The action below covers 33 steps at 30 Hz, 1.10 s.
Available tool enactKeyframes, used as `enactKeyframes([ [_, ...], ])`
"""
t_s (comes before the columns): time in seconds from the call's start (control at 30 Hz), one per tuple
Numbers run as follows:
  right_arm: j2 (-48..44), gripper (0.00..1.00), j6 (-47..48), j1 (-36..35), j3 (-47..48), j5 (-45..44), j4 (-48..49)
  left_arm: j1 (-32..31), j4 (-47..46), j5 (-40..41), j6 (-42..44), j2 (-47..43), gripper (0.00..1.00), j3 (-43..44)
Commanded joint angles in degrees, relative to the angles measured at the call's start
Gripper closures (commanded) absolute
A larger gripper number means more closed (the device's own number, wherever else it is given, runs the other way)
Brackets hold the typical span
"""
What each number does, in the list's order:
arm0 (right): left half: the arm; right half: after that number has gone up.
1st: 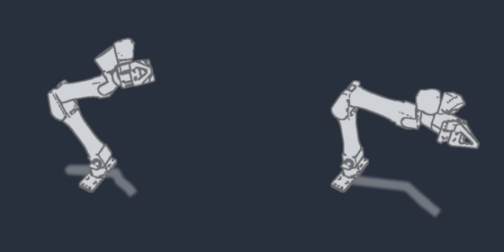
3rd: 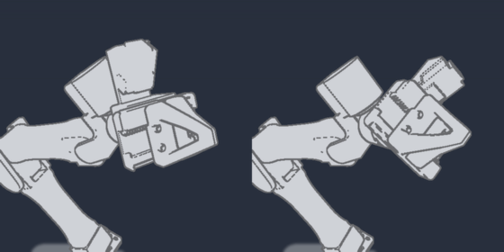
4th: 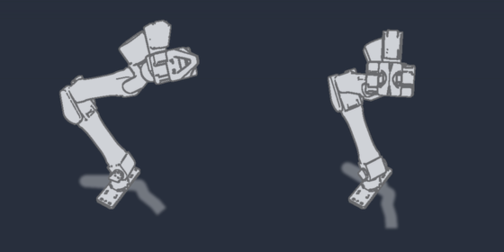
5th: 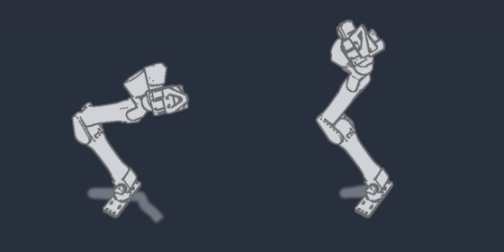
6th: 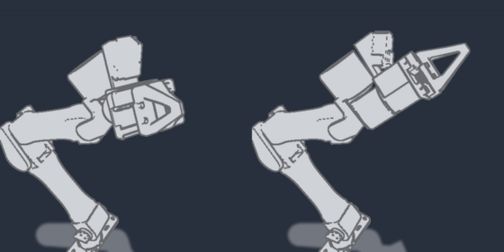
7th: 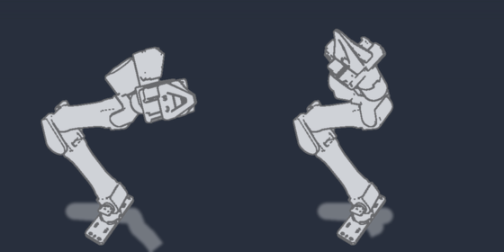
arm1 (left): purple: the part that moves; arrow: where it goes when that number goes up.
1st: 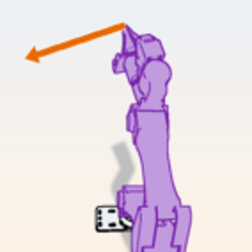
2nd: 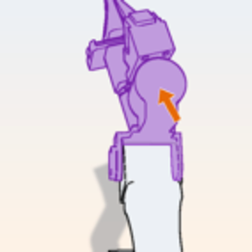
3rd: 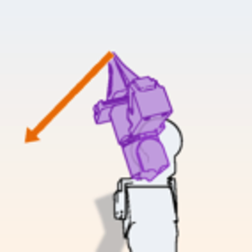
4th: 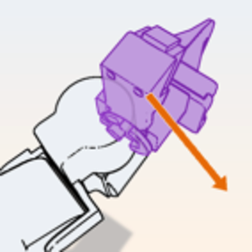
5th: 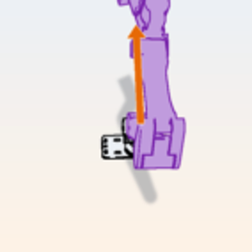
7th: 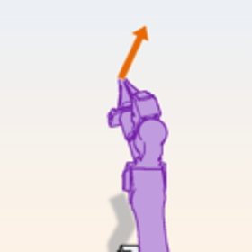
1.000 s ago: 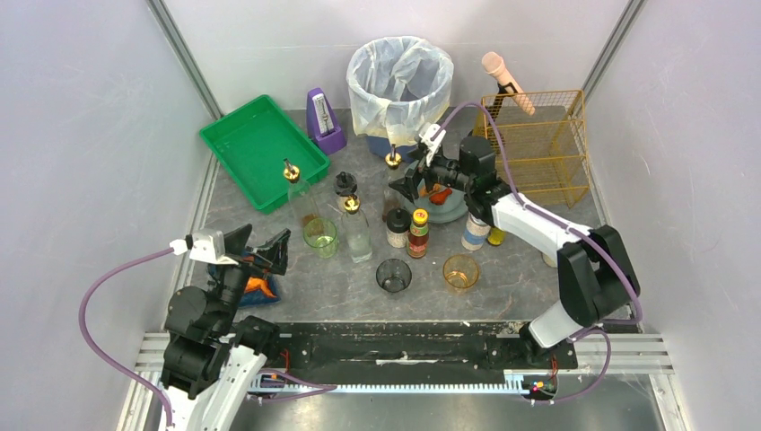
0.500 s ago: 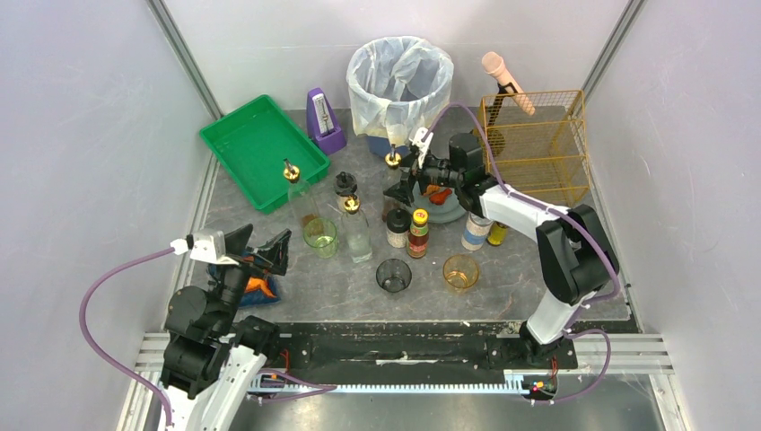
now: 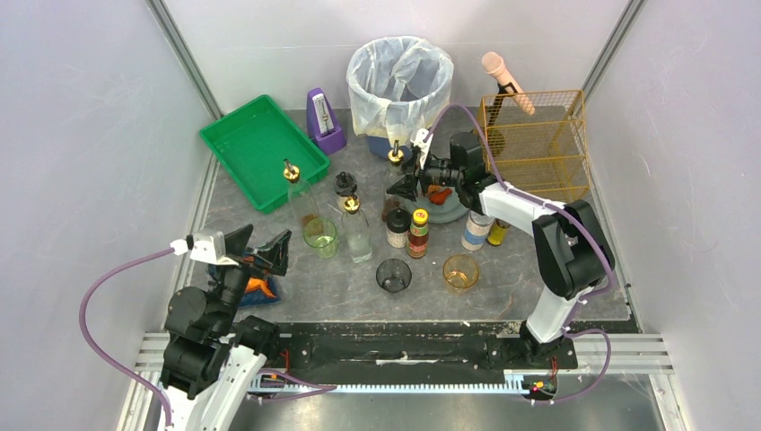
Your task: Clear the kitchen counter
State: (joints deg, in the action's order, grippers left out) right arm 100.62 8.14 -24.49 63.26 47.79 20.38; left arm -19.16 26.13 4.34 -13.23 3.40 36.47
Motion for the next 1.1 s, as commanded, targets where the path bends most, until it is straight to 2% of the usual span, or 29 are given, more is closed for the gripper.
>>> enactKeyframes([
  [0.0,-1.59,0.56,0.23,0.42,2.36,2.06,1.57,-0.29,-0.88,-0.09,1.90,-0.76,0.04,-0.06],
  [0.23,-6.14,0.80,-1.83,0.44,2.32,-0.67,3.12,-0.25,-0.79,-0.11,1.90,-1.57,0.04,-0.12],
  [0.3,-8.11,0.89,-2.87,0.42,2.42,-3.31,4.14,-0.23,-0.74,-0.03,1.81,-1.79,0.04,-0.16],
  [0.33,-9.19,0.98,-3.15,0.47,2.64,-4.62,4.38,-0.28,-0.73,-0.03,1.81,-1.84,0.04,-0.17],
  [0.37,-10.06,1.00,-3.71,0.41,2.91,-5.90,4.61,-0.27,-0.60,0.04,1.81,-1.92,0.04,-0.14],
  [0.63,-13.76,1.00,-6.72,0.41,13.08,-18.40,-3.16,-0.48,-0.20,0.65,1.72,-2.62,0.04,-0.20],
  [0.83,-13.47,1.00,-5.43,0.97,22.36,-32.52,-11.78,-1.08,-0.03,1.25,1.72,-2.83,0.04,-0.22],
  [1.07,-11.73,1.00,-6.71,6.14,32.21,-39.95,-17.46,-2.22,-0.02,1.74,1.87,-2.80,0.04,-0.21],
])
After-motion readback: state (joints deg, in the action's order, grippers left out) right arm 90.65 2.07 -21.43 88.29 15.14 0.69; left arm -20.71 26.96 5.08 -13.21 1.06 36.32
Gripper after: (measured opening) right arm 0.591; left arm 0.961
